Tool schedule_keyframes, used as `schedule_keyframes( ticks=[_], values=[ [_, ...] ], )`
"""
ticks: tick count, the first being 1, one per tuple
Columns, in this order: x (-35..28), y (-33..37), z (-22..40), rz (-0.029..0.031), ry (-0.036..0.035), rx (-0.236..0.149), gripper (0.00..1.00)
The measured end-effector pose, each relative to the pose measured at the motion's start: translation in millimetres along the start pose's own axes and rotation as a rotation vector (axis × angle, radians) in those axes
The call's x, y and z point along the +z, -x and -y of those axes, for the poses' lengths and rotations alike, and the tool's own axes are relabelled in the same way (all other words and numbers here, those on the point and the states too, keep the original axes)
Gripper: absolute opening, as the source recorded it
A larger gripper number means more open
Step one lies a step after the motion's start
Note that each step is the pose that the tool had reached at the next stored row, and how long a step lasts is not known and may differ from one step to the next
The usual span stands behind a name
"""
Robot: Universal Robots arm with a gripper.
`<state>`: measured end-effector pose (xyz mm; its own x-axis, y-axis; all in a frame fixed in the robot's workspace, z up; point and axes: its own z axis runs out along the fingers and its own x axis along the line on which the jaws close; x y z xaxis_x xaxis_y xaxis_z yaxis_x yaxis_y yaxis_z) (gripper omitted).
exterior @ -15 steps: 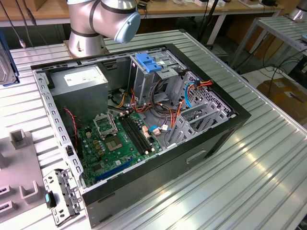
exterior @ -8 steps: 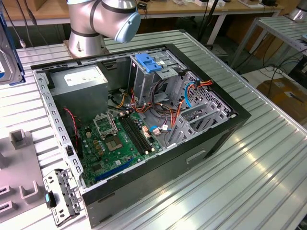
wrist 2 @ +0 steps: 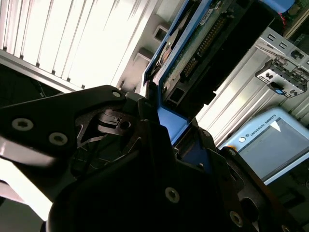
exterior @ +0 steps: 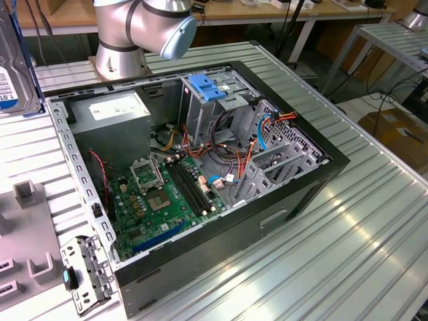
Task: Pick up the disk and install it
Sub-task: 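Pick up the disk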
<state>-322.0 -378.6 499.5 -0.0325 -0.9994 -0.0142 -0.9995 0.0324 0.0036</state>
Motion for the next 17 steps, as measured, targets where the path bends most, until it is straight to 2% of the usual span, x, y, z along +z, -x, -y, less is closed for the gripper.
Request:
schedule_keyframes(
  ticks=[17],
  values=[
    [-0.1, 0.4, 14.5, 0.0000, 0.0000, 0.001, 0.37]
  ],
)
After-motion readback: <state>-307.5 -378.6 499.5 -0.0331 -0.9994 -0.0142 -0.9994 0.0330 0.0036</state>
